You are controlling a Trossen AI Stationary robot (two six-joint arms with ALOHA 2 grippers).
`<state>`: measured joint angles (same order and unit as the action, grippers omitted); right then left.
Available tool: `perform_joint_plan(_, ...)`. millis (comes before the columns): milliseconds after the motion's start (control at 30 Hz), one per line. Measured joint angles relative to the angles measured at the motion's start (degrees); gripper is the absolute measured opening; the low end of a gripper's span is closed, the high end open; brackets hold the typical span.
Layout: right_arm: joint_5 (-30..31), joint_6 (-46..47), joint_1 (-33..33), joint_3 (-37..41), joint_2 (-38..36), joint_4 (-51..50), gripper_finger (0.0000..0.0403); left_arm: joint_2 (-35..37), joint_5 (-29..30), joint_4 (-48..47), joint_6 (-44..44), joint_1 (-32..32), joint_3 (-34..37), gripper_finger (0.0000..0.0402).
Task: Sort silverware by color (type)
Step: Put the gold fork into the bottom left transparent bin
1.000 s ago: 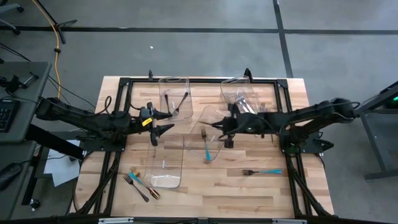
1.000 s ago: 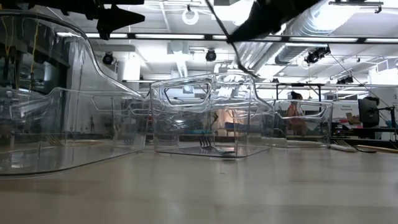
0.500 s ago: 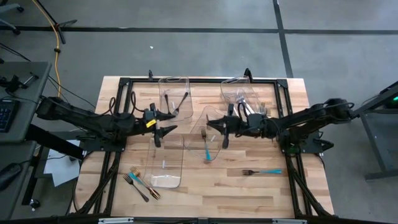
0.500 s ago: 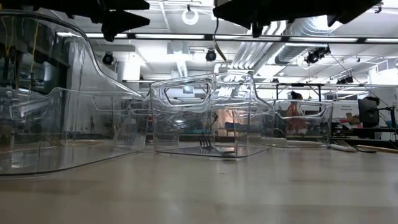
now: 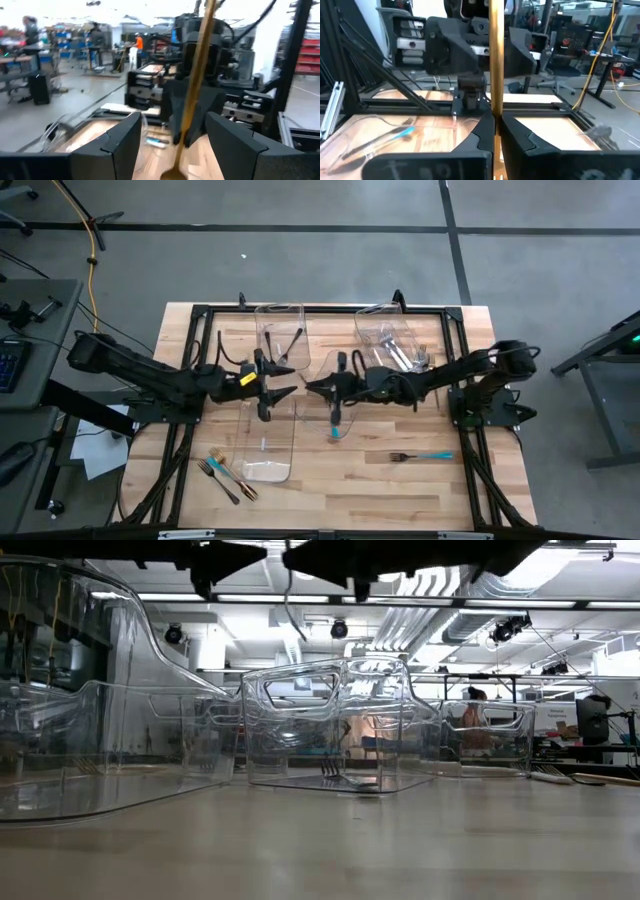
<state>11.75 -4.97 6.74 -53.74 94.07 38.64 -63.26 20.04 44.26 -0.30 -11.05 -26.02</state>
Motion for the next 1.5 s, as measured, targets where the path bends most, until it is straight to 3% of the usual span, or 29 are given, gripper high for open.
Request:
perform_joint_plan(233,-2.9,0.0,-0.1,-4.8,1.3,-5.2,0.0005,-0.1,-0.5,0.9,1.2,0.0,0.0,0.0213)
perform_joint_plan(600,-3.9,1.9,-0.4,-5.5,2.9,-5.4,0.0005,-5.1,-7.8,9.7,1.3,0.0,0.0,0.0213)
perform_joint_plan(833,-3.8,2.2,-0.4,-5.5,3.0,-6.2,0.0005,-6.3,-7.5,9.7,2.5,0.0,-1.1,0.0211)
perform_joint_plan(967,-3.8,2.1,-0.4,-5.5,3.0,-6.2,0.0005,-6.3,-5.9,9.3,2.4,0.0,-1.1,0.0174)
perform_joint_plan(1200,-3.8,2.1,-0.4,-5.5,3.0,-6.2,0.0025,-5.8,-4.9,8.3,1.7,0.1,-1.1,0.0021)
perform_joint_plan(1367,-3.5,1.1,-0.2,-5.5,1.3,-9.7,0.0056,-1.9,-1.6,0.9,1.4,-0.2,-1.1,0.0026)
perform_joint_plan(1500,1.8,0.1,-0.2,-5.4,-2.8,-17.0,0.0073,4.3,0.6,-6.2,1.8,-1.5,-1.1,0.0018)
